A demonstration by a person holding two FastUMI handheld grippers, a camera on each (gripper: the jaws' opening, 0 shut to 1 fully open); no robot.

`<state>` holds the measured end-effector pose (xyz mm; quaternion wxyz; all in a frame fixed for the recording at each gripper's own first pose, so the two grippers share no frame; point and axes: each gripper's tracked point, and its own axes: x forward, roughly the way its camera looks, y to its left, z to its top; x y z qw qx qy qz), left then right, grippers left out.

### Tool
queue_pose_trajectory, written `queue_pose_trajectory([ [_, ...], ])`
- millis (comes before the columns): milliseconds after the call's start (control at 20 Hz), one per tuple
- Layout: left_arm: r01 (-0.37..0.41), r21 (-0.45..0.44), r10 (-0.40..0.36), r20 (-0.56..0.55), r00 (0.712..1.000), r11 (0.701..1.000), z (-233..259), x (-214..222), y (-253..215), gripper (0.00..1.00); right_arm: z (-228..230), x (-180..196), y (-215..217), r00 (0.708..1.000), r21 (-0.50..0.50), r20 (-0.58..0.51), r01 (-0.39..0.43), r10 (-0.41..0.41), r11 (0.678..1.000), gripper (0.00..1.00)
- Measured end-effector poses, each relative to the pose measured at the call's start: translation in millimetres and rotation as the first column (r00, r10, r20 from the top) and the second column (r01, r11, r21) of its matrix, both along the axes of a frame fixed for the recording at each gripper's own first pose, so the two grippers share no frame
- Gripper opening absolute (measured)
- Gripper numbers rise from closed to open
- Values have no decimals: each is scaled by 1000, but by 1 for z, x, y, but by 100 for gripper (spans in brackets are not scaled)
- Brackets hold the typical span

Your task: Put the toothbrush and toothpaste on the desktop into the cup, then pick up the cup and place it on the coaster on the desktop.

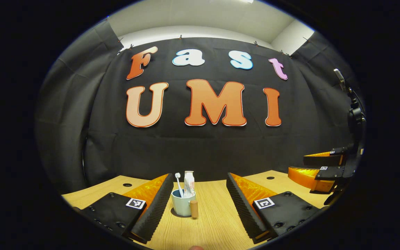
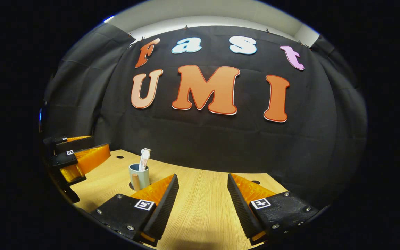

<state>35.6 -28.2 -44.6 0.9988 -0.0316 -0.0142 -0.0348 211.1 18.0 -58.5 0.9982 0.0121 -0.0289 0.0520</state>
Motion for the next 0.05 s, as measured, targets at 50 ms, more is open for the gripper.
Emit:
queue_pose_trajectory([
  [50, -1, -5, 1, -1, 1000, 1000, 0, 1, 0, 98, -1, 1, 1, 1000, 0, -1, -5, 5, 1000, 86],
])
